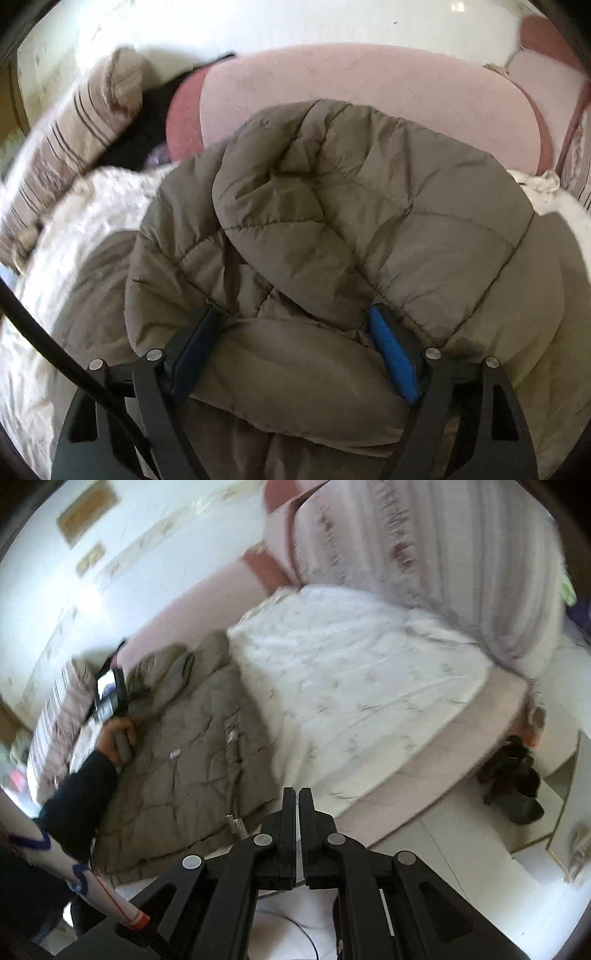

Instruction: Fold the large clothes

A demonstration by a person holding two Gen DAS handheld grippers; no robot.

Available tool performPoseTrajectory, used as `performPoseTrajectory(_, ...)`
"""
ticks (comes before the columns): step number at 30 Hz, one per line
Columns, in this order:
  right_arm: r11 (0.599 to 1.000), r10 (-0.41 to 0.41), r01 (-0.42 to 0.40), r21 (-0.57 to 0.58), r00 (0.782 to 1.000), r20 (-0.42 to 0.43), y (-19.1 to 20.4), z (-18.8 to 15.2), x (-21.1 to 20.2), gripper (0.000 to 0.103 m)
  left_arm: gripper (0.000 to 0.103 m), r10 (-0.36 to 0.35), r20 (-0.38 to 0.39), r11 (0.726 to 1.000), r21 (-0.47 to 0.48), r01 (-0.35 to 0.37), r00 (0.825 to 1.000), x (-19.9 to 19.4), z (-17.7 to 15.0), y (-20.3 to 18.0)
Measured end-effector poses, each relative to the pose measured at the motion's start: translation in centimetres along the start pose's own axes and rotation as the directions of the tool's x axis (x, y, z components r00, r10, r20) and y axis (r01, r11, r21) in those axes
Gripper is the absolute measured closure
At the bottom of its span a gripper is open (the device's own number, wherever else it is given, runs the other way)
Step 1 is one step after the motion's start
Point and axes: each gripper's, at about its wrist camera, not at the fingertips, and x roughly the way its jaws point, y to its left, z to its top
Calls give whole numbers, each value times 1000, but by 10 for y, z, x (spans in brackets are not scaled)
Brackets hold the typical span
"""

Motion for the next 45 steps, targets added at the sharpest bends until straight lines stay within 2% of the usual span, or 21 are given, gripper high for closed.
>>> performPoseTrajectory(1, 999, -32, 32, -6, 999, 15, -3, -4, -6, 98, 20, 4, -6, 1000, -1, -4, 1000, -1, 0, -1)
performPoseTrajectory(3, 999, -39, 39, -23, 999, 12, -9, -11, -12, 99, 21, -5, -14, 1000, -26, 5, 1000, -8, 0, 0)
performPoseTrajectory(5, 999, -44, 44, -4, 999, 17, -17, -12, -17, 99, 21, 0, 14, 1000, -30, 0, 1000, -22, 0, 0)
performPoseTrajectory(9, 998, -41, 40, 42, 999, 15, -33, -12, -22, 98, 21, -39, 78, 999, -25, 41, 996, -46, -4, 2)
performPoseTrajectory(14, 998, -46, 45, 32, 999, 16, -32, -10, -22, 98, 21, -32, 56, 998, -58, 35, 998, -34, -16, 24)
performPoseTrajectory(17, 999, -38, 37, 35, 999, 16, -32, -8, -20, 98, 20, -22, 32, 999, -23, 23, 999, -27, -21, 21)
performPoseTrajectory(19, 998, -42, 41, 39, 999, 17, -30, -7, -18, 99, 20, -4, 21, 999, 33, 3, 1000, -25, -24, 14)
performPoseTrajectory(21, 999, -44, 43, 30, 999, 20, -27, -6, -18, 99, 20, -6, 26, 999, 42, 5, 1000, -29, -24, 14)
performPoseTrajectory(23, 998, -47, 46, 39, 999, 20, -26, -6, -18, 99, 20, -59, 32, 998, 2, 59, 998, -42, -28, 23)
performPoseTrajectory(26, 999, -41, 40, 34, 999, 26, -21, -6, -20, 98, 20, -99, 67, 994, -32, 101, 993, -65, -42, 40)
performPoseTrajectory(30, 999, -53, 52, 9, 998, 31, -12, -6, -21, 98, 20, -108, 82, 992, -58, 113, 991, -89, -67, 66)
performPoseTrajectory(36, 998, -67, 66, 14, 997, 39, -12, -6, -26, 99, 20, -86, 54, 975, -201, 95, 995, -112, -95, 115)
performPoseTrajectory(39, 997, -68, 67, 32, 996, 50, -15, -7, -32, 98, 20, -80, 69, 965, -245, 95, 994, -136, -99, 130)
performPoseTrajectory(43, 997, -73, 71, 40, 996, 52, -16, -8, -33, 99, 20, -92, 127, 966, -228, 119, 988, -177, -114, 135)
performPoseTrajectory(45, 997, -66, 64, 44, 996, 52, -16, -8, -33, 99, 20, -114, 132, 965, -220, 141, 985, -192, -128, 136)
